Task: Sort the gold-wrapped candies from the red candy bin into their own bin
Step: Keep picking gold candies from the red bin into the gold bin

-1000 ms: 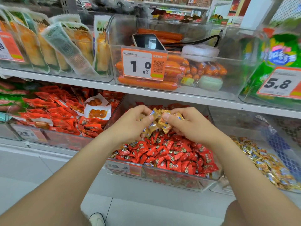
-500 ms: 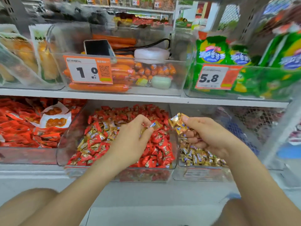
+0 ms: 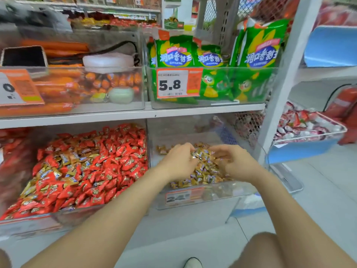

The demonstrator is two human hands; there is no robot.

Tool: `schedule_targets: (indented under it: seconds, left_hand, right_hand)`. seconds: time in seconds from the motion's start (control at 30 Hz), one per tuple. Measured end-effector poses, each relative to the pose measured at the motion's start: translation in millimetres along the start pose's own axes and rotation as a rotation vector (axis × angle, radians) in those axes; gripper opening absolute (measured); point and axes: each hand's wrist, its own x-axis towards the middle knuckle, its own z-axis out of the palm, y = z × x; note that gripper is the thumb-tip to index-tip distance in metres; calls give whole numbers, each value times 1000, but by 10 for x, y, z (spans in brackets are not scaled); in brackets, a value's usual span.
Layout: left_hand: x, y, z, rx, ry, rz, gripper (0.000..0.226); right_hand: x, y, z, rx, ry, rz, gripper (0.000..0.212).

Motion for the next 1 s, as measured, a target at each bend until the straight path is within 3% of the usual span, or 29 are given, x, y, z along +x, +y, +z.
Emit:
schedule_targets:
  seconds: [0.1,0.2,0.3,0.4,0.57,0.63,0.73,0.83,1.0]
  left_hand:
    - [-55,-28,32,166,-39,106,29]
    - [-395,-35,-134,236,137,240,21]
    - [-844,-152,-390,278,372,308,16]
    - [-1204,-559,-655,202,516,220,10]
    - [-1572,-1476,-1099,109,601,-160,13]
    - [-1682,-1815,-1237,51,580,-279,24]
    - [-1811,-2100,-1372,-10,452,-324,28]
    - [-1867,-2194,-1431,1,317,-267,6]
    - [-1785,-2257,-1361,76,118,-148,35]
  right_hand:
    - [-23,-1,-22,-60,31,56,43]
    - [-66,-274,28,-49,19,5,31]
    - [-149,-784,195,-43,35,-171,25]
    - [-284,-1379,477,0,28,-352,21]
    - [-307,-2124,1074,-75,-32,-606,29]
    - [-209,-2307,1278,-105,-61,-629,30]
    - [-44,-2531,1514,-157,-87,-637,31]
    - [116,-2719,1716,-175,-81,-627,34]
    - [399,-2827,1963,-216,-197,-525,59]
